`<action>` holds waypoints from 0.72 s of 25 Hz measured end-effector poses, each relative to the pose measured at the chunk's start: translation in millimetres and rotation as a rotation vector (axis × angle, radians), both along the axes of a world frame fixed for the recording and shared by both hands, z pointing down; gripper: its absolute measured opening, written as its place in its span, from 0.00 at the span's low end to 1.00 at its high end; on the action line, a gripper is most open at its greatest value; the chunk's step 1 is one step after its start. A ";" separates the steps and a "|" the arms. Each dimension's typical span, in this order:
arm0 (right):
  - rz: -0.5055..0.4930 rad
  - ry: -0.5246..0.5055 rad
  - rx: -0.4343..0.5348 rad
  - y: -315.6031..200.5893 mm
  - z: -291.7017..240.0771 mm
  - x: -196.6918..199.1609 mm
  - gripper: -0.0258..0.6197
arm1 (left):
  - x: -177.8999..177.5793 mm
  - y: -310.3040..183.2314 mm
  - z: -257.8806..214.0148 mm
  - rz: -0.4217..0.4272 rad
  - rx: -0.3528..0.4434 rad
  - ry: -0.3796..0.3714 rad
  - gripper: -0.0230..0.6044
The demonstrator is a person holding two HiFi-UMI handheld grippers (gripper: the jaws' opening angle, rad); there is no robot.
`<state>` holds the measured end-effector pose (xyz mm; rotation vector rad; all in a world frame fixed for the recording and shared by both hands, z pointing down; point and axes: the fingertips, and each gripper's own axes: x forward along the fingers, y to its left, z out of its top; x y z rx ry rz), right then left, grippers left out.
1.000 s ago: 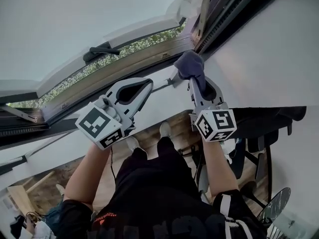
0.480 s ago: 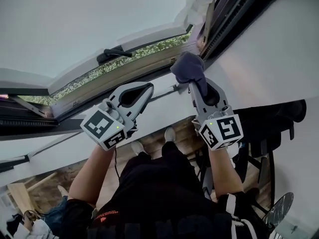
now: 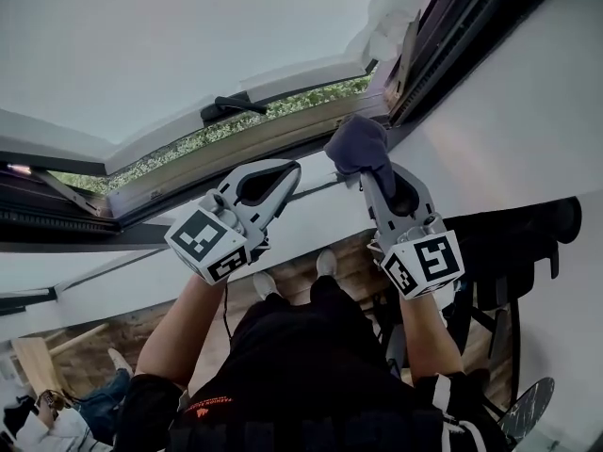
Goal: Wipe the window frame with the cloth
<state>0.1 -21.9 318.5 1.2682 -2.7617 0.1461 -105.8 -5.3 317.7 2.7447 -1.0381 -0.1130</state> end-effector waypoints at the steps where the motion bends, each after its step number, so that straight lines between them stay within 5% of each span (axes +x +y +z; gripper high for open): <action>1: -0.010 0.001 -0.001 1.2 -0.2 -1.7 0.14 | -0.7 0.0 0.1 -0.005 -0.001 0.002 0.07; 18: -0.117 0.018 -0.012 4.1 0.3 -30.4 0.14 | -21.5 0.9 -0.1 -0.075 0.004 0.011 0.07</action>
